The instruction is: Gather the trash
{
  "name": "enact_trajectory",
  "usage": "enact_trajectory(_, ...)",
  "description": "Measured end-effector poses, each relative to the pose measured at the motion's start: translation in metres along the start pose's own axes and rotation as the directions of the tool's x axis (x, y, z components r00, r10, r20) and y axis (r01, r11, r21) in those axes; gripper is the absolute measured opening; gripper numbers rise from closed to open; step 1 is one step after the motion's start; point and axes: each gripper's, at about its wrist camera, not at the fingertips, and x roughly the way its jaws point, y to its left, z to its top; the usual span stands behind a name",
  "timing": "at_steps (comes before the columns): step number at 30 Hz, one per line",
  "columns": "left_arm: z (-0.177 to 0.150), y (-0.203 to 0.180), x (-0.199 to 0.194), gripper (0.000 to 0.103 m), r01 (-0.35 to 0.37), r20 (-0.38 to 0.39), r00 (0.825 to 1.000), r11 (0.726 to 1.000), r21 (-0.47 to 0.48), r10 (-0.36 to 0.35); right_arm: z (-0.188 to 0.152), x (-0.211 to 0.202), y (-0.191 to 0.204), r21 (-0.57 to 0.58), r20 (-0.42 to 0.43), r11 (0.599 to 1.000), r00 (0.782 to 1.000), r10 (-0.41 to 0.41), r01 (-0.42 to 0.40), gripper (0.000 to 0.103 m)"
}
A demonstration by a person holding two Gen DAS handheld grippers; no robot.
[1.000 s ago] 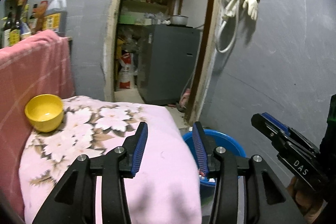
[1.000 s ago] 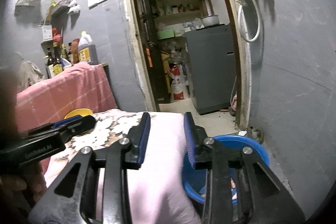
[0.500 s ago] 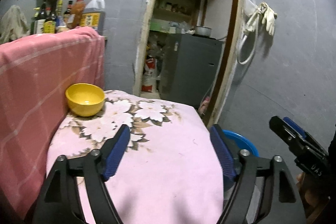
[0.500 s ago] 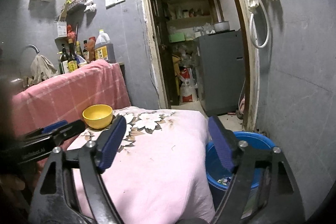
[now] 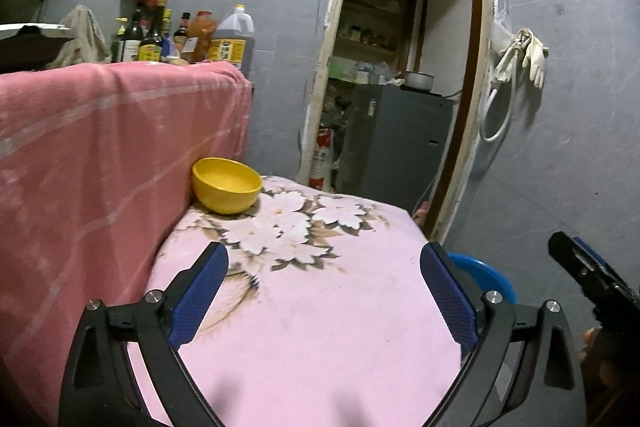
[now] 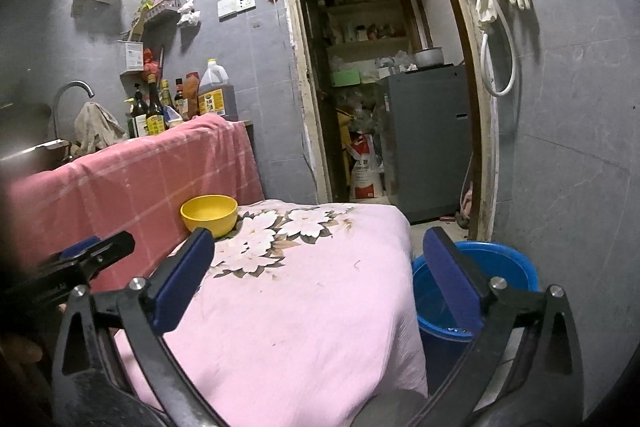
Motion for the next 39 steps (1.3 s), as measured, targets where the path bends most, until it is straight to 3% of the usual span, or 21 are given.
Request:
enact_trajectory(12, -0.030, 0.008, -0.028, 0.094, -0.045, 0.039, 0.998, 0.997, 0.059, 0.043, -0.024, -0.031, 0.017, -0.020, 0.043, 1.000, 0.999, 0.006, -0.005, 0.103)
enact_trajectory(22, -0.061, 0.008, -0.032, 0.094, -0.047, 0.017, 0.999, 0.996, 0.077, 0.045, -0.041, -0.041, 0.024, -0.038, 0.038, 0.999, 0.999, -0.008, 0.009, 0.103)
enact_trajectory(31, -0.077, 0.021, -0.032, 0.094, -0.063, 0.005, 0.998, 0.996, 0.066, 0.063, -0.070, -0.042, 0.025, -0.070, -0.004, 0.996, 0.999, -0.051, 0.051, 0.103)
enact_trajectory(39, -0.082, 0.023, -0.031, 0.094, -0.064, -0.003, 0.998, 0.995, 0.071, 0.065, -0.075, -0.035, 0.019, -0.051, -0.040, 0.997, 0.997, -0.067, 0.065, 0.103)
